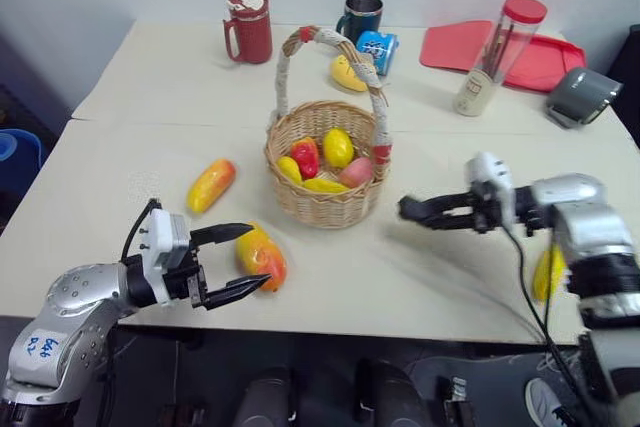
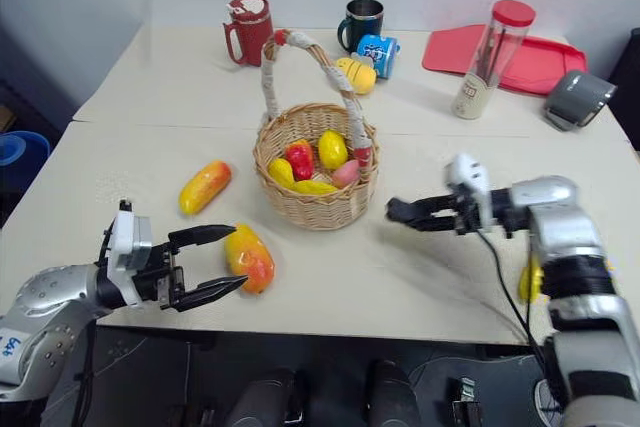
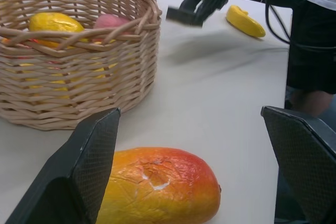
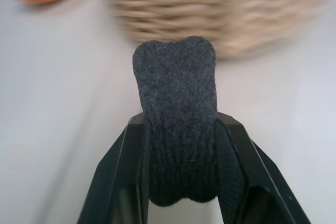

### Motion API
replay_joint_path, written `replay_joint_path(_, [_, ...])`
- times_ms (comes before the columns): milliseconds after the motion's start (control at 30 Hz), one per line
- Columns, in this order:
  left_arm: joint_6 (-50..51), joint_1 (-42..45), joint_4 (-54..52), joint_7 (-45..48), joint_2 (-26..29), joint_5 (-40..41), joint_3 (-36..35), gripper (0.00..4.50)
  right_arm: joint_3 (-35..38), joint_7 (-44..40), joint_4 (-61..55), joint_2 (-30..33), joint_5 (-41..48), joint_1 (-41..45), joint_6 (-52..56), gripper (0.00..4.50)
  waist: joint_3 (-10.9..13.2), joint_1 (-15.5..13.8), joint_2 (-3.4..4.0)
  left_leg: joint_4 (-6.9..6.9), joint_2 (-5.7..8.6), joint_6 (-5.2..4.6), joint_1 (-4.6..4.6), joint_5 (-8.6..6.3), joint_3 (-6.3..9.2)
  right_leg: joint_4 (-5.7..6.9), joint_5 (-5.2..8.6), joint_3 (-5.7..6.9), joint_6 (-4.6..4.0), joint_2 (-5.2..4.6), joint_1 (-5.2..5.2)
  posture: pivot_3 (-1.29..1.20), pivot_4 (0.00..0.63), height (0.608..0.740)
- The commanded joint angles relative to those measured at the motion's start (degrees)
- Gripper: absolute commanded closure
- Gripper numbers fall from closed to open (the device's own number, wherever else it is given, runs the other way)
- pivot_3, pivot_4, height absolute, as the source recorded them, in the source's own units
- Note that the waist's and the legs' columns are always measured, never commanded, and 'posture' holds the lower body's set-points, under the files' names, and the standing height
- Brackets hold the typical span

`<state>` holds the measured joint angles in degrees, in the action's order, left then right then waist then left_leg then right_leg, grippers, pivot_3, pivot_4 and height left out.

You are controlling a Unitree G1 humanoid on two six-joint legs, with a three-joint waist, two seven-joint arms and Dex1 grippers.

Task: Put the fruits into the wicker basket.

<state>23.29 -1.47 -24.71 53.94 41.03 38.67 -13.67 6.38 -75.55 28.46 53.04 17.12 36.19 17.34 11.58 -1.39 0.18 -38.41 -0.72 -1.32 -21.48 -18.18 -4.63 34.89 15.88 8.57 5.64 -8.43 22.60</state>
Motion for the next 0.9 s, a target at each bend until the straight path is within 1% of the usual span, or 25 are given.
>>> replay_joint_path(33, [0.1,1.1,-1.3,-0.5,-0.5,1.4,-0.6,0.00,9.4,12.6,10.2,6.4,-1.0,0.4,-0.8,3.30,0.0,0.1,-0.03,0.00,0.00,-0.01,0.00,-0.01,-0.02,-0.11,0.00,-0.01,0.00,0.00,0.00,0.00,0.150,0.740])
replay_joint_path(67, [0.1,1.4,-1.3,-0.7,-0.6,1.3,-0.3,0.00,10.6,16.3,14.2,7.7,-2.3,0.8,-2.2,3.30,0.0,0.2,-0.04,0.01,-0.03,0.00,0.03,-0.01,-0.04,-0.22,0.00,-0.02,0.00,0.03,-0.02,0.00,0.150,0.740])
replay_joint_path(133, [0.1,1.8,-1.2,-0.9,-1.0,1.0,-0.1,0.00,10.0,23.1,22.9,10.1,-6.1,1.4,-7.1,3.30,0.0,0.3,-0.04,0.09,-0.04,0.01,0.09,-0.01,-0.11,-0.22,0.00,-0.06,0.00,0.05,-0.02,0.00,0.150,0.740])
replay_joint_path(200, [0.0,1.6,-1.1,-0.7,-0.9,1.0,-0.5,0.00,9.9,31.7,31.6,10.9,-8.6,3.8,-9.2,3.30,0.0,0.6,-0.05,0.17,-0.07,0.04,0.23,0.00,-0.27,-0.18,0.00,-0.18,-0.01,0.09,-0.01,0.00,0.150,0.740])
replay_joint_path(300, [0.8,1.4,-1.5,-1.2,-1.1,2.7,-2.0,0.00,8.2,35.9,38.9,9.6,-11.2,6.8,-9.9,3.30,0.0,1.8,0.01,0.20,-0.10,0.05,0.29,0.02,-0.52,-0.08,0.00,-0.45,-0.01,0.12,0.08,0.00,0.150,0.740])
replay_joint_path(400, [1.7,0.9,-2.4,-0.7,0.0,4.2,-3.5,0.00,5.9,40.6,43.2,8.8,-14.6,7.8,-9.8,3.30,0.0,3.1,0.01,0.24,-0.15,0.06,0.40,0.03,-0.72,0.00,0.00,-0.74,0.00,0.18,0.14,0.00,0.150,0.740])
replay_joint_path(467, [2.6,0.6,-3.0,0.1,1.0,5.7,-4.9,0.00,6.6,43.4,44.7,8.7,-14.7,8.1,-10.7,2.60,0.0,3.2,0.01,0.24,-0.18,0.07,0.41,0.03,-0.73,0.00,0.00,-0.80,0.00,0.21,0.15,0.00,0.150,0.740])
replay_joint_path(500, [3.3,0.5,-3.1,0.8,1.8,6.7,-5.5,0.00,6.9,44.6,45.1,8.8,-14.7,8.4,-11.3,2.35,0.0,3.2,0.01,0.24,-0.18,0.07,0.40,0.03,-0.73,-0.01,0.00,-0.83,0.00,0.22,0.18,0.00,0.150,0.740])
replay_joint_path(533, [3.8,0.4,-3.3,1.5,2.6,7.3,-6.0,0.00,7.1,44.9,45.2,9.0,-14.8,8.7,-12.1,1.87,0.0,3.1,0.02,0.24,-0.18,0.07,0.38,0.04,-0.75,-0.01,0.00,-0.88,0.00,0.22,0.21,0.00,0.150,0.740])
replay_joint_path(633, [4.3,1.0,-3.3,2.9,4.2,8.2,-6.6,0.00,7.5,43.8,45.0,10.6,-14.6,8.6,-14.4,0.97,0.0,3.1,0.03,0.22,-0.17,0.08,0.38,0.03,-0.74,-0.02,0.00,-0.97,0.00,0.22,0.21,0.00,0.150,0.740])
replay_joint_path(700, [4.2,1.9,-3.0,3.2,4.6,8.0,-6.3,0.00,8.0,40.5,44.4,11.8,-14.1,8.1,-16.8,0.27,0.0,3.0,0.04,0.22,-0.17,0.08,0.38,0.03,-0.74,-0.03,0.00,-0.99,0.00,0.23,0.21,0.00,0.150,0.740])
replay_joint_path(733, [4.0,2.2,-2.7,3.2,4.8,7.5,-6.2,0.00,8.6,38.7,43.9,12.5,-13.5,7.8,-18.5,0.01,0.0,2.9,0.05,0.22,-0.16,0.08,0.36,0.03,-0.72,-0.04,0.00,-1.00,0.00,0.22,0.21,0.00,0.150,0.740])
replay_joint_path(767, [3.5,2.1,-2.3,3.1,4.8,6.8,-6.2,0.00,9.3,37.4,43.4,13.2,-13.0,7.3,-20.7,0.01,0.0,2.9,0.05,0.22,-0.15,0.07,0.34,0.03,-0.71,-0.05,0.00,-1.00,0.00,0.22,0.21,0.00,0.150,0.740])
replay_joint_path(867, [3.2,-0.3,0.0,2.2,5.0,5.1,-9.0,0.00,13.0,25.8,38.8,14.3,-8.1,5.5,-25.5,0.01,0.0,2.9,0.06,0.24,-0.15,0.05,0.31,0.01,-0.70,-0.11,-0.01,-1.00,0.01,0.22,0.21,0.00,0.150,0.740])
replay_joint_path(900, [2.7,-1.5,1.5,1.9,4.8,4.3,-10.3,0.00,13.9,19.7,35.5,13.6,-5.7,4.0,-26.7,0.01,0.0,3.0,0.07,0.26,-0.16,0.06,0.30,0.01,-0.70,-0.13,-0.01,-1.00,0.02,0.24,0.21,0.00,0.150,0.740])
